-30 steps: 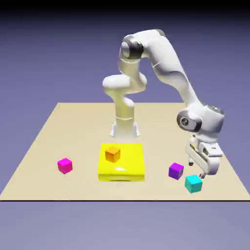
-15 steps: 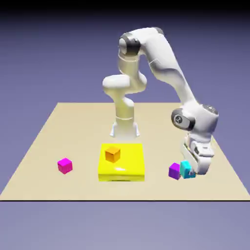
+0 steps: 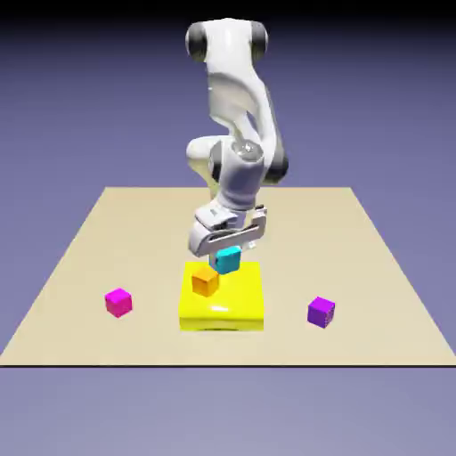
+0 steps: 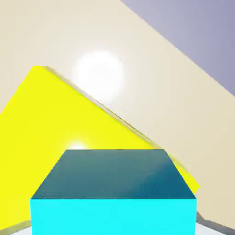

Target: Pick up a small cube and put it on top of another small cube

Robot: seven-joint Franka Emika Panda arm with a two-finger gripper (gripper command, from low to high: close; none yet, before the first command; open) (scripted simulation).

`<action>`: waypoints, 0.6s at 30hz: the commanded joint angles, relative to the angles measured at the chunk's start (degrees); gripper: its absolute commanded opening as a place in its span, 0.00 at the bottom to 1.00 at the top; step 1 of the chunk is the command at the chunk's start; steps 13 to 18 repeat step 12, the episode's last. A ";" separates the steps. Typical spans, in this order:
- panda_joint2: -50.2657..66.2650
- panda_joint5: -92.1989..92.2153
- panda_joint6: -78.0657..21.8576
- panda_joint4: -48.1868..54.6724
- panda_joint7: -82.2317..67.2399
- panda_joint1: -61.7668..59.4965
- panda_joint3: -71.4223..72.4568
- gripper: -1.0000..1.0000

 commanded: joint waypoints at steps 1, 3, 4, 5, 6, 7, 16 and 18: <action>-2.08 0.62 -0.64 -1.49 1.70 -0.57 -1.41 0.00; -3.74 1.28 -1.17 -2.69 2.97 -1.03 -2.54 0.00; -2.12 1.26 1.32 -3.56 2.92 -1.11 -2.72 0.00; -0.50 1.25 3.81 -4.43 2.87 -1.18 -2.89 0.00; 1.13 1.23 6.30 -5.30 2.81 -1.25 -3.07 0.00; 2.75 1.21 8.79 -6.18 2.76 -1.32 -3.24 0.00; 3.07 1.21 9.28 -6.35 2.75 -1.34 -3.28 1.00; 3.07 1.21 9.28 -6.35 2.75 -1.34 -3.28 1.00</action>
